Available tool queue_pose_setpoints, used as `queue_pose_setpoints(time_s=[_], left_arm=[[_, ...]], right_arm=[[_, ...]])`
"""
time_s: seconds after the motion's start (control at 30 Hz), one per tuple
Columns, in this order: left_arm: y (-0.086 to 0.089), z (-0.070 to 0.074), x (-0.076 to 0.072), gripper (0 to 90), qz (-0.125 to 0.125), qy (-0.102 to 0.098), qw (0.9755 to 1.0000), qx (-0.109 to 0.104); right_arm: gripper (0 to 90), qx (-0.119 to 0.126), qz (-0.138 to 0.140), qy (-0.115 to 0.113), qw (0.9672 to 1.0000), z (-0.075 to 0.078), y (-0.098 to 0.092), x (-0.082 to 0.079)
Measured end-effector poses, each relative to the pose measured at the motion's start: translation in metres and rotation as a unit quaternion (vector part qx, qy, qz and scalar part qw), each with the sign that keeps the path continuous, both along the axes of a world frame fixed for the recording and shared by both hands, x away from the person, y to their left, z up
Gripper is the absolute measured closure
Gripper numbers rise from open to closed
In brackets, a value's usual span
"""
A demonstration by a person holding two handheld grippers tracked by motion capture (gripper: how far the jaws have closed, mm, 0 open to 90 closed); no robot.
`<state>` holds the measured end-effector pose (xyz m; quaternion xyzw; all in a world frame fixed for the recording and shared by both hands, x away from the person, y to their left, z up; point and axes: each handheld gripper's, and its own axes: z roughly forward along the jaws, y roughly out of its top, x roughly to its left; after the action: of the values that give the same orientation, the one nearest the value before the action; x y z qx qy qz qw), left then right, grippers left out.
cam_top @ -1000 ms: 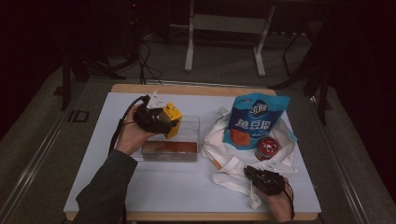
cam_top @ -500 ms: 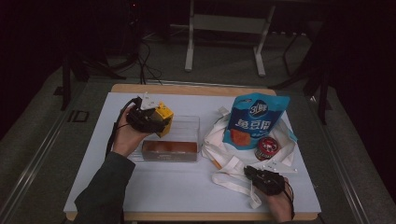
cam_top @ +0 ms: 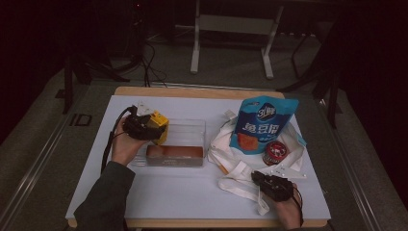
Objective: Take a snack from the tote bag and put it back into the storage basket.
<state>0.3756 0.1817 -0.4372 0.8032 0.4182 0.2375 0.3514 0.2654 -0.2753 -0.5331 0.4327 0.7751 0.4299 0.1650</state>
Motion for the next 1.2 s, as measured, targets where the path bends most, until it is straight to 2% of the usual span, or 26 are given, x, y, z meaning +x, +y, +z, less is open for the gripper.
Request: queue_pose_setpoints(time_s=[0.17, 0.2, 0.63, 0.73, 0.87, 0.97, 1.2], left_arm=[[0.004, -0.009, -0.001, 28.4, 0.008, 0.01, 0.9999, 0.006], [0.004, -0.011, -0.001, 28.4, 0.006, 0.014, 0.9997, 0.016], [0.015, -0.021, -0.008, 28.1, 0.021, 0.021, 0.9993, 0.024], [0.02, -0.025, -0.01, 28.0, 0.029, 0.025, 0.999, 0.021], [0.028, -0.028, -0.014, 27.7, 0.031, 0.029, 0.9991, 0.006], [0.035, -0.03, -0.017, 27.6, 0.034, 0.029, 0.9988, -0.016], [0.035, -0.03, -0.022, 27.4, 0.045, 0.031, 0.9985, -0.01]], right_arm=[[79.6, 0.001, 0.0, 0.0, 1.0, 0.0, 0.0, 0.0], [79.6, 0.001, 0.0, 0.0, 1.0, 0.0, 0.0, 0.0], [79.6, 0.002, 0.0, 0.0, 1.0, 0.0, 0.0, 0.0], [79.6, 0.002, -0.001, 0.0, 1.0, 0.0, 0.0, 0.0], [79.6, 0.002, -0.001, 0.0, 1.0, 0.0, 0.0, 0.0], [79.6, 0.002, -0.002, 0.0, 1.0, 0.0, 0.0, 0.0], [79.6, 0.002, -0.002, 0.0, 1.0, 0.0, 0.0, 0.0]])
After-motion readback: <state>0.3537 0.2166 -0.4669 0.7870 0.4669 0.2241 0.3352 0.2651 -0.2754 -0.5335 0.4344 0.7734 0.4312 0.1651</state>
